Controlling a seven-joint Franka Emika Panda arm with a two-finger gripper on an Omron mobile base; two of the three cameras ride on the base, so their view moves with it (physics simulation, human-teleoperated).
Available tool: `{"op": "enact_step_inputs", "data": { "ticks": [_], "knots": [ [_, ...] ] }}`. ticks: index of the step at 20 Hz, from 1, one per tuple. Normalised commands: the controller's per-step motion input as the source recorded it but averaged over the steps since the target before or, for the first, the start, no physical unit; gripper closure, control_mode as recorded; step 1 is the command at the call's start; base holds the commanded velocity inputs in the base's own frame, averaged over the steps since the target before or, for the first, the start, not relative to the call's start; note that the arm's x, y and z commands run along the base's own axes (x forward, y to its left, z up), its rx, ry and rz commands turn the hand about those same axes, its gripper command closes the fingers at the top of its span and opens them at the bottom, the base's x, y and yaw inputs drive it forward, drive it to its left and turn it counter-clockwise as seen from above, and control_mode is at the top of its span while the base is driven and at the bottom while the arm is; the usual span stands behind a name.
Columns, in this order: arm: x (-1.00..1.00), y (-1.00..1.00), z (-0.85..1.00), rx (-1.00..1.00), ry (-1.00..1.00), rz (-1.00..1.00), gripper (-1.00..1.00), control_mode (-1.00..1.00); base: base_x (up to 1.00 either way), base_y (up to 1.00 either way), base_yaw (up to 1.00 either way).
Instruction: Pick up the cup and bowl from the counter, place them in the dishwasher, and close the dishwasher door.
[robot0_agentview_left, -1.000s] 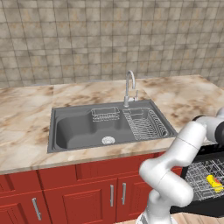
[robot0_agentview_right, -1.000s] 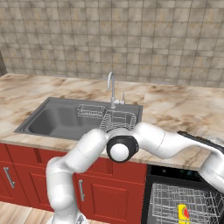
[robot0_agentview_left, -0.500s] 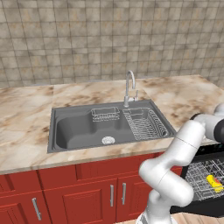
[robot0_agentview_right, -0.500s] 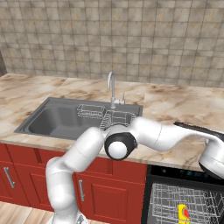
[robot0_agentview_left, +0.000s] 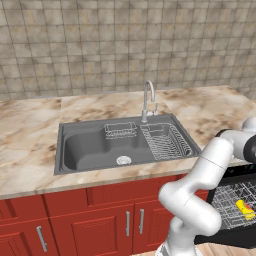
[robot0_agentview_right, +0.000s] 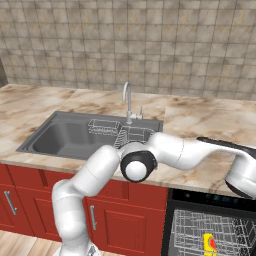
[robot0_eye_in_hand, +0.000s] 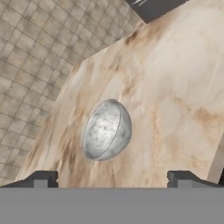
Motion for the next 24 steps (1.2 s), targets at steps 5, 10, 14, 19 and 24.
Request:
{"op": "enact_step_inputs", "data": {
  "ticks": [5, 10, 14, 19, 24],
  "knots": [
    [0.26, 0.0, -0.08, 0.03, 0.01, 0.0, -1.0, -1.0, 0.0, 0.0, 0.0],
    [0.33, 0.0, -0.11, 0.04, 0.03, 0.0, -1.0, -1.0, 0.0, 0.0, 0.0],
    [0.18, -0.01, -0.17, 0.04, 0.01, 0.0, -1.0, -1.0, 0.0, 0.0, 0.0],
    [0.13, -0.1, -0.21, 0.03, 0.0, 0.0, -1.0, -1.0, 0.0, 0.0, 0.0],
    [0.24, -0.26, -0.2, 0.01, 0.0, 0.0, -1.0, -1.0, 0.0, 0.0, 0.0]
  ]
}}
